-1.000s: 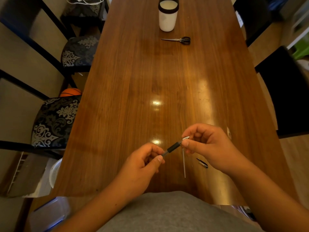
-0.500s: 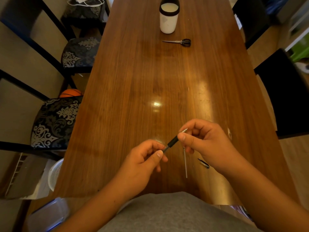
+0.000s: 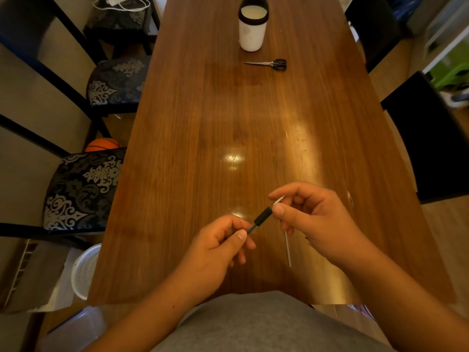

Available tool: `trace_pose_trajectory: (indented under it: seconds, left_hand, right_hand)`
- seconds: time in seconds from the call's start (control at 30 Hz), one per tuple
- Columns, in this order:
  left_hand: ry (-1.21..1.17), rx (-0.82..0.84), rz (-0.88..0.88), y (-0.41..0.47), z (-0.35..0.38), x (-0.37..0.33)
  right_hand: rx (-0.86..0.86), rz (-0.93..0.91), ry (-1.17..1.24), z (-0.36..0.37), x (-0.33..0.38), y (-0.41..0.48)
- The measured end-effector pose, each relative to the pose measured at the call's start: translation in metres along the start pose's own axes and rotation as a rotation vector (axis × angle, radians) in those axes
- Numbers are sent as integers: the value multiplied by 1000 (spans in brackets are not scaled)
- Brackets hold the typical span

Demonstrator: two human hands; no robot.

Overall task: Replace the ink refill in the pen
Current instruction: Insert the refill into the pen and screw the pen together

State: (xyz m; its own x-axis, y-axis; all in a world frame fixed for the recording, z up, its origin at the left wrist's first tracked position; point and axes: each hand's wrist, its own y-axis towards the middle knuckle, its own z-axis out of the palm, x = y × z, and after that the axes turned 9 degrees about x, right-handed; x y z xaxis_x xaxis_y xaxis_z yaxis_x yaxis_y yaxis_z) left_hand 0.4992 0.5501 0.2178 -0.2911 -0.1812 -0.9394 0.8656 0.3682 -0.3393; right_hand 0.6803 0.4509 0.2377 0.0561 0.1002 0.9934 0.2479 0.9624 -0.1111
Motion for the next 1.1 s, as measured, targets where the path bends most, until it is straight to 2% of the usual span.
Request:
trace_pose_trajectory:
  seconds: [1.1]
  left_hand:
    - [36, 55, -22, -5, -28, -12]
  right_hand:
    - [-75, 47, 32, 28, 6, 6]
